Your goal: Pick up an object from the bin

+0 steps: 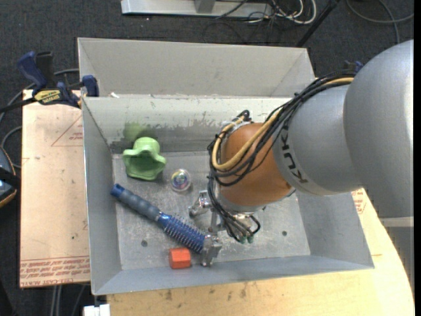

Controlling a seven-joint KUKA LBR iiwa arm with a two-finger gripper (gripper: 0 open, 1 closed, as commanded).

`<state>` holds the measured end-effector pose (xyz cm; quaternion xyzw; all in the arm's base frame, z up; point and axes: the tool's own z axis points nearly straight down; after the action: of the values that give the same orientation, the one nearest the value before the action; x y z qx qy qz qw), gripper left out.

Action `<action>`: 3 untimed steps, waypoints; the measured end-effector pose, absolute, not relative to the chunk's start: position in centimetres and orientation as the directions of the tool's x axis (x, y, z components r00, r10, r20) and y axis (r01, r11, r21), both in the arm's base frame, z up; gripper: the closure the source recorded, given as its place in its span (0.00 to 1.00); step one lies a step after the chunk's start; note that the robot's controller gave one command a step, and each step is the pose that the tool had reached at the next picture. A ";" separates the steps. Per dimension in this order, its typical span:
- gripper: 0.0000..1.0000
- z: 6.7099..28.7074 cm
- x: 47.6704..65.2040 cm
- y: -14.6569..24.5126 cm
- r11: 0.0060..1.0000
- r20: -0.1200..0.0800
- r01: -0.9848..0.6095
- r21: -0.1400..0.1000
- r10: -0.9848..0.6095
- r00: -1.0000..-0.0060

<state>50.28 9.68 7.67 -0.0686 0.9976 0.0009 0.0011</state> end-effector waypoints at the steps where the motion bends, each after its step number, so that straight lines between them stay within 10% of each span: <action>1: 0.00 7.5 49.7 11.7 0.987 -0.014 -0.158 -0.002 -0.158 -0.987; 2: 1.00 7.6 49.6 11.7 0.988 -0.013 -0.154 0.001 -0.154 -0.988; 3: 1.00 23.2 51.5 13.2 0.993 -0.008 -0.121 0.000 -0.121 -0.993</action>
Offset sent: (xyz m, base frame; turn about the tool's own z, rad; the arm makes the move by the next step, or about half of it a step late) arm -0.0116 0.0204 -0.0067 -0.0222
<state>51.50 13.21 23.24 -0.0608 0.9981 0.0004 0.0042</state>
